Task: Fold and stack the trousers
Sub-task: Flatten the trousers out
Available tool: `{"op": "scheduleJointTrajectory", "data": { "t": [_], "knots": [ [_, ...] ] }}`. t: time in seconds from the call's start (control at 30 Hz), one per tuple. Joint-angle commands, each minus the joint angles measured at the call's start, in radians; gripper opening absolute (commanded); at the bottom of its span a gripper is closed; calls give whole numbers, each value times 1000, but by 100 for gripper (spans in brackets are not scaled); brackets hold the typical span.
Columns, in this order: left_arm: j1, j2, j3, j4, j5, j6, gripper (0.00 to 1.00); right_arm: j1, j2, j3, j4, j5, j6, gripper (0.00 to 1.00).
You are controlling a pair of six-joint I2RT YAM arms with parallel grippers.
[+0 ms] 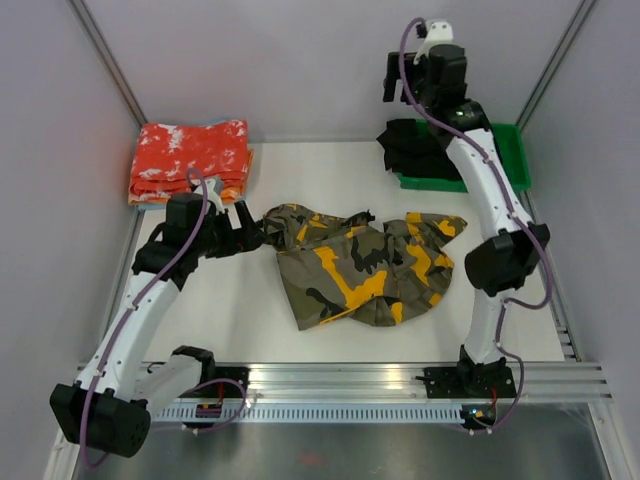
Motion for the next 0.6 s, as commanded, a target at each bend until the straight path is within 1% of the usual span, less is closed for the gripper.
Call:
{"op": "scheduleJointTrajectory", "data": {
  "t": [0.0,0.03,0.07,0.13,0.17,0.2,0.27,0.33,0.37,0.47,0.57],
  "knots": [
    [-6,-26,-1,20,-1,-4,100,-4,199,-56,-12,69,-55,98],
    [-6,-32,-1,17,-5,3,100,-1,252,-59,3,95,-56,98],
    [-6,-34,-1,12,-8,6,100,0,284,-27,8,127,-61,98],
    [-6,-33,-1,-2,-19,7,100,3,388,42,-35,143,-64,98],
    [-6,-34,-3,-5,-22,9,100,5,415,97,-45,155,-67,98],
    [-4,-33,-7,-3,-27,9,100,11,436,111,-49,160,-72,98],
    [-6,-29,-13,3,-28,7,100,22,470,104,-30,187,-86,98],
    [-4,-20,-15,12,-25,6,100,43,484,79,14,215,-133,98],
    [-6,-16,-15,14,-22,3,100,48,489,66,28,250,-147,98],
    [-6,7,-9,29,5,1,100,60,524,68,39,310,-175,98],
    [-6,21,-4,31,1,7,100,57,542,59,45,386,-187,98]
  ]
}}
